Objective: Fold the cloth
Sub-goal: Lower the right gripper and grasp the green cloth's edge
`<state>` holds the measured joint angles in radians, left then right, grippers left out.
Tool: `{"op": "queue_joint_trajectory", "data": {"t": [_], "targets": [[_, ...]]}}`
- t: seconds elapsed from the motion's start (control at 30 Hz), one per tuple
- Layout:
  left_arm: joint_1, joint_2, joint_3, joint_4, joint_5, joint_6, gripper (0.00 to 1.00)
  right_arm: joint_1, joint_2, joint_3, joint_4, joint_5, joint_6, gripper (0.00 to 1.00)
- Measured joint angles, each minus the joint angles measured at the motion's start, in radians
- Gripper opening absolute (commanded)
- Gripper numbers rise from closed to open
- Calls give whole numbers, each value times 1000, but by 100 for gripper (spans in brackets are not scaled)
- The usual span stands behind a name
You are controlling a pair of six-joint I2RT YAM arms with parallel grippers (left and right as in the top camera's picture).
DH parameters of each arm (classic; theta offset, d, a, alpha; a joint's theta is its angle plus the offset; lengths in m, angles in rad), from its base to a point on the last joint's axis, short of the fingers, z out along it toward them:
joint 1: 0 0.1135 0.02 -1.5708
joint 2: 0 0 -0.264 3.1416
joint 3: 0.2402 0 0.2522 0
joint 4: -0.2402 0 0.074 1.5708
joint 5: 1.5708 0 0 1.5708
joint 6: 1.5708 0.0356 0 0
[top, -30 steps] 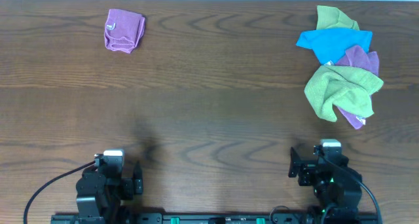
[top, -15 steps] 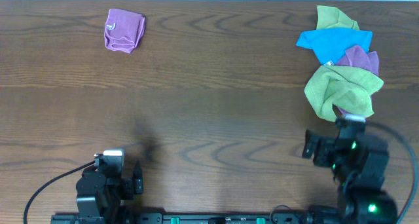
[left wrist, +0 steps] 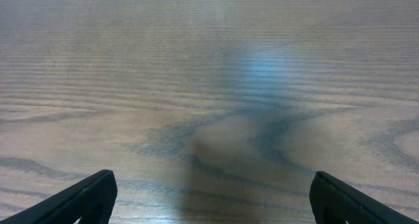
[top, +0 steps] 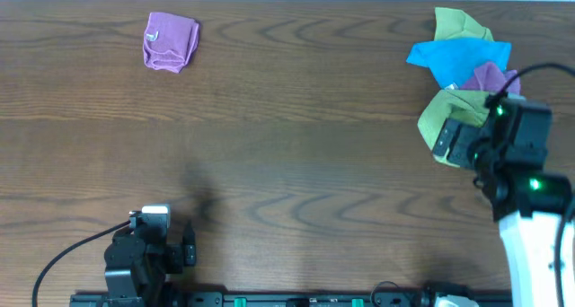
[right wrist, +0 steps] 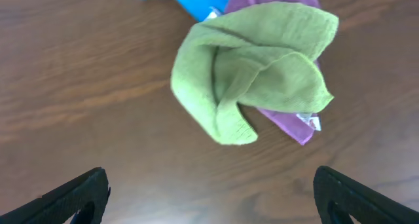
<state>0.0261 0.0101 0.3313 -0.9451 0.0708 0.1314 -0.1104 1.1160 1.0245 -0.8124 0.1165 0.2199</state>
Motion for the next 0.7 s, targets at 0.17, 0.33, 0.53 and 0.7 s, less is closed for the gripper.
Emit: {"op": "queue_joint_trajectory", "data": {"t": [0.17, 0.33, 0.53, 0.7], "targets": [[0, 0, 0, 0, 0, 0, 95, 0, 109, 8, 69, 46, 48, 99], [0, 0, 0, 0, 0, 0, 95, -17, 185, 8, 120, 88, 85, 99], [0, 0, 0, 0, 0, 0, 95, -23, 213, 8, 149, 162, 83, 99], [0, 0, 0, 0, 0, 0, 95, -24, 234, 8, 196, 188, 83, 99]]}}
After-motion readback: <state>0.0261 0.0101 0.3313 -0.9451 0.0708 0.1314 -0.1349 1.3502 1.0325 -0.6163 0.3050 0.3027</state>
